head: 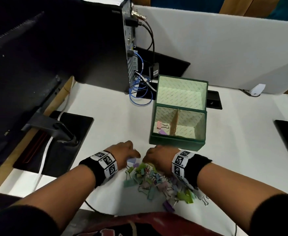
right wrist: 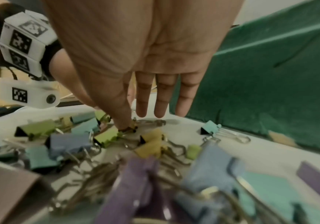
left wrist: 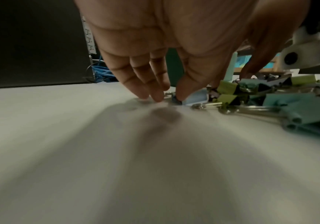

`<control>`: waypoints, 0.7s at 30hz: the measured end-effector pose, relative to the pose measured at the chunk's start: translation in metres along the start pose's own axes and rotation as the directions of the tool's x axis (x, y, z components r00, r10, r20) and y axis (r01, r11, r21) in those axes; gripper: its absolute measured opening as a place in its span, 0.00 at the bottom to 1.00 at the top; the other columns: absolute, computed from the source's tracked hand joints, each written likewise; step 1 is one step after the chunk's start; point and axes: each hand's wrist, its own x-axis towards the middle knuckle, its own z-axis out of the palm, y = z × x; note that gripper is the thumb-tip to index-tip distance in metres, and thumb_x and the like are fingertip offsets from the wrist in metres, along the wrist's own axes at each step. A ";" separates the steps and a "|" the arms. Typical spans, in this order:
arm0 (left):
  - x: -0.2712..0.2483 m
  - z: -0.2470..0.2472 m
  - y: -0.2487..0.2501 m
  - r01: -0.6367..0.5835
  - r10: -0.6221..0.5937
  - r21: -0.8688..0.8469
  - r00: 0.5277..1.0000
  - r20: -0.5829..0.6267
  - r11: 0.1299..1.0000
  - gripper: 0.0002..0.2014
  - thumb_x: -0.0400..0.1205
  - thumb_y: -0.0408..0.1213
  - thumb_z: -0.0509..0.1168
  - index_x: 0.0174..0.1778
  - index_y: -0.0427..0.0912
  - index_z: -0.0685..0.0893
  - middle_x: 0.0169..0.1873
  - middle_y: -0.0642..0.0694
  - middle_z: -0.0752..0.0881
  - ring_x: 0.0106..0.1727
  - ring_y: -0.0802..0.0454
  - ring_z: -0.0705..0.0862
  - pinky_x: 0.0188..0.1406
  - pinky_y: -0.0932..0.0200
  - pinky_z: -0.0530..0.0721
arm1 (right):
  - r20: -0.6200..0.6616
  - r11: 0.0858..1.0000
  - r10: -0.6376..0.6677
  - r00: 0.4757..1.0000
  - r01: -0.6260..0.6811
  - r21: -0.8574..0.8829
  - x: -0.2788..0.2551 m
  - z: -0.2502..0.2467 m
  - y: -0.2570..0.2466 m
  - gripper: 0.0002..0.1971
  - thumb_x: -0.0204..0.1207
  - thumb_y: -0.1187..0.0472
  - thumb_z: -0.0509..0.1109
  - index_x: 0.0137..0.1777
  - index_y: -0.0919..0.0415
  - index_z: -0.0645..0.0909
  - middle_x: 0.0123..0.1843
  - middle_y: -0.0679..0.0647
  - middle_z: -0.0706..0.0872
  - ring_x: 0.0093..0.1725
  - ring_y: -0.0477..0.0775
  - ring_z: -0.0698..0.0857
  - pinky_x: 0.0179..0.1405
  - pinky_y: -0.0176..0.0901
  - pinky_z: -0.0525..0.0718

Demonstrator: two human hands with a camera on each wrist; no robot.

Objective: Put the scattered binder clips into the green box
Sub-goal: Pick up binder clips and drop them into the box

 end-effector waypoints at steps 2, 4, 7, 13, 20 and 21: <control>0.003 -0.001 0.003 -0.042 0.043 0.056 0.999 -0.015 0.998 0.28 0.74 0.29 0.62 0.67 0.61 0.74 0.61 0.43 0.74 0.61 0.42 0.77 0.57 0.50 0.80 | 0.012 1.000 0.013 1.000 -0.013 -0.023 0.003 0.001 -0.001 0.20 0.77 0.58 0.61 0.69 0.51 0.73 0.67 0.59 0.79 0.65 0.65 0.77 0.65 0.58 0.77; 0.005 0.001 0.002 -0.052 0.052 0.069 0.999 0.000 0.996 0.27 0.75 0.30 0.62 0.67 0.61 0.75 0.60 0.43 0.74 0.60 0.42 0.77 0.57 0.50 0.80 | -0.013 0.999 0.028 1.000 -0.029 -0.031 0.004 0.004 0.000 0.19 0.77 0.58 0.61 0.69 0.53 0.73 0.66 0.59 0.79 0.64 0.65 0.77 0.63 0.57 0.78; 0.009 0.003 0.000 -0.050 0.050 0.016 0.999 0.006 0.999 0.25 0.75 0.28 0.63 0.66 0.54 0.77 0.60 0.41 0.74 0.59 0.40 0.78 0.56 0.54 0.78 | -0.069 0.998 0.059 0.996 -0.061 -0.026 0.004 0.008 0.002 0.21 0.75 0.61 0.63 0.68 0.52 0.72 0.67 0.56 0.79 0.65 0.63 0.77 0.62 0.53 0.77; 0.010 0.001 -0.004 -0.022 0.021 -0.071 1.000 -0.017 0.997 0.15 0.70 0.27 0.65 0.52 0.42 0.80 0.57 0.43 0.74 0.50 0.43 0.81 0.48 0.54 0.82 | -0.124 0.911 0.251 0.960 -0.191 0.366 -0.013 -0.006 0.013 0.21 0.68 0.54 0.72 0.61 0.47 0.72 0.58 0.52 0.83 0.57 0.57 0.82 0.57 0.50 0.83; 0.002 -0.031 0.002 -0.021 -0.040 -0.339 0.985 -0.170 0.941 0.14 0.70 0.30 0.67 0.35 0.55 0.72 0.39 0.55 0.76 0.39 0.51 0.79 0.37 0.62 0.77 | -0.310 0.768 0.424 0.851 -0.157 0.621 -0.037 -0.052 0.028 0.17 0.71 0.55 0.73 0.57 0.53 0.72 0.35 0.45 0.77 0.33 0.45 0.77 0.31 0.39 0.75; 0.002 -0.041 0.008 -0.048 -0.033 -0.381 0.979 -0.203 0.923 0.16 0.70 0.29 0.67 0.33 0.57 0.70 0.36 0.57 0.76 0.37 0.52 0.78 0.36 0.64 0.76 | -0.354 0.769 0.462 0.813 -0.168 0.617 -0.037 -0.057 0.032 0.18 0.71 0.56 0.73 0.58 0.52 0.72 0.36 0.43 0.76 0.34 0.43 0.76 0.30 0.36 0.72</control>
